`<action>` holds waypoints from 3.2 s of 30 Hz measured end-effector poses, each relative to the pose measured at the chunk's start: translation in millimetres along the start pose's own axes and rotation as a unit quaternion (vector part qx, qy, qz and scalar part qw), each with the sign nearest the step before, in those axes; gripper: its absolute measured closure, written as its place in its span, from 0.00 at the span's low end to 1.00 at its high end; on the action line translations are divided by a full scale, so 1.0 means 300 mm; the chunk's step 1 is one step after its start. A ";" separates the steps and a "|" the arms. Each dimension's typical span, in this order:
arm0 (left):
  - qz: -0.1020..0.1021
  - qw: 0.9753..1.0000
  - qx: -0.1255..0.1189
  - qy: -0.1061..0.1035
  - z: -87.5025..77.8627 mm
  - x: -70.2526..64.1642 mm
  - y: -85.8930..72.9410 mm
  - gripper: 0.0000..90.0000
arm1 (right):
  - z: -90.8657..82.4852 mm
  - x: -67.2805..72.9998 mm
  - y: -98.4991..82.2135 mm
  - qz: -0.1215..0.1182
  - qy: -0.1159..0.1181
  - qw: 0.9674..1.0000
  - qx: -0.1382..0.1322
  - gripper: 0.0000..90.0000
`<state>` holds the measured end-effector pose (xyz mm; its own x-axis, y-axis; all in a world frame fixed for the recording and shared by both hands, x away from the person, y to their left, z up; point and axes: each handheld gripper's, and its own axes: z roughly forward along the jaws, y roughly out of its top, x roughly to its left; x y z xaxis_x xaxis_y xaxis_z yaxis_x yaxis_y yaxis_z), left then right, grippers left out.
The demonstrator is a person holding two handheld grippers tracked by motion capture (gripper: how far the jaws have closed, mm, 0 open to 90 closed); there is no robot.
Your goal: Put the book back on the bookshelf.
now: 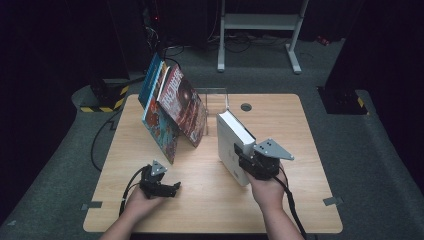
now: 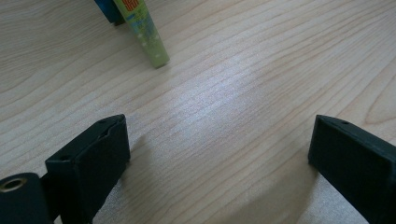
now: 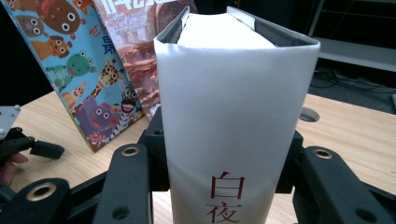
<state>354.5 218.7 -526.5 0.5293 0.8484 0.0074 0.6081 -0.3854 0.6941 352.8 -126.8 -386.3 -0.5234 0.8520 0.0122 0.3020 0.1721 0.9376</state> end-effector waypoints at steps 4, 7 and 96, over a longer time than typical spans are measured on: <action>0.000 1.000 0.000 0.000 0.000 0.000 0.000 0.06 | 0.014 -0.001 0.015 0.000 -0.001 1.000 -0.006 0.60; 0.000 1.000 0.000 0.000 0.000 0.000 0.000 0.06 | 0.030 -0.003 0.029 0.007 -0.001 1.000 -0.008 0.60; 0.007 1.000 -0.003 -0.001 -0.002 0.002 0.000 0.08 | 0.420 -0.029 0.222 0.014 -0.067 0.998 -0.008 0.60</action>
<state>354.3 219.5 -526.0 0.5385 0.8425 0.0164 0.5964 -0.3948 0.6989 477.7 -60.4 -367.6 -0.4034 0.9150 -0.0063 0.3029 0.1400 0.9427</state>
